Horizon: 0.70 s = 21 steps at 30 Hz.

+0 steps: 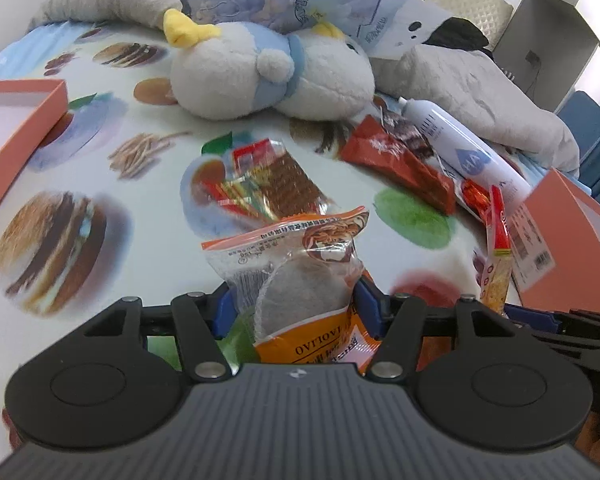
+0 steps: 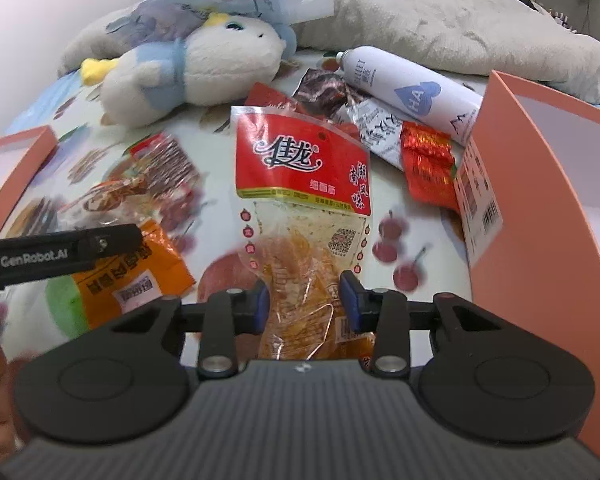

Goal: Organize snacks

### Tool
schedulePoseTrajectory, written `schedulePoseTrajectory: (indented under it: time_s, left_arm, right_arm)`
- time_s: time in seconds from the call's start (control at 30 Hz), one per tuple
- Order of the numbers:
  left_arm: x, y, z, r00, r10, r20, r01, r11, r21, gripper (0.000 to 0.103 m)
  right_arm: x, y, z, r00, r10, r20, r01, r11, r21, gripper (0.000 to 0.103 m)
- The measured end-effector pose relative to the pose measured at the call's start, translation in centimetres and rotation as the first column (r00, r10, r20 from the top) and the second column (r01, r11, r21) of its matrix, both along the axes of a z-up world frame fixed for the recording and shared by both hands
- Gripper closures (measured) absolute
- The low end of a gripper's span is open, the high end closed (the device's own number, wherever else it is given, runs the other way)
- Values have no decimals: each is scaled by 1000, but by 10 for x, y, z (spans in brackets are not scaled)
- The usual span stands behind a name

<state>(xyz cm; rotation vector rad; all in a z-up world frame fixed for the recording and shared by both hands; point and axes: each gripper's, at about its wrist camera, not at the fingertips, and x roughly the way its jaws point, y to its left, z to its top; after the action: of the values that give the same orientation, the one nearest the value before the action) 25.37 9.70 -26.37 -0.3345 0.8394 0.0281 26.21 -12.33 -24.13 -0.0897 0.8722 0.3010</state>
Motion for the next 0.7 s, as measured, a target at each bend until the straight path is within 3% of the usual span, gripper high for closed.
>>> schedulePoseTrajectory:
  time_s: [0.33, 0.47, 0.53, 0.7]
  left_arm:
    - [-48, -23, 20, 1000, -18, -3, 18, 1000, 13, 38]
    - [-61, -30, 25, 1000, -17, -18, 17, 1000, -16, 38]
    - [-64, -33, 30, 1000, -15, -17, 15, 999, -41, 39]
    - [-68, -46, 42, 999, -36, -8, 36, 999, -25, 39]
  right_arm:
    - [-50, -20, 12, 1000, 7, -9, -7, 999, 50, 71]
    - [-67, -29, 15, 1000, 15, -14, -13, 997, 71, 72]
    - [-71, -35, 18, 1000, 1, -11, 0, 996, 86, 73]
    - [-73, -42, 28, 1000, -7, 7, 6, 994, 107, 73]
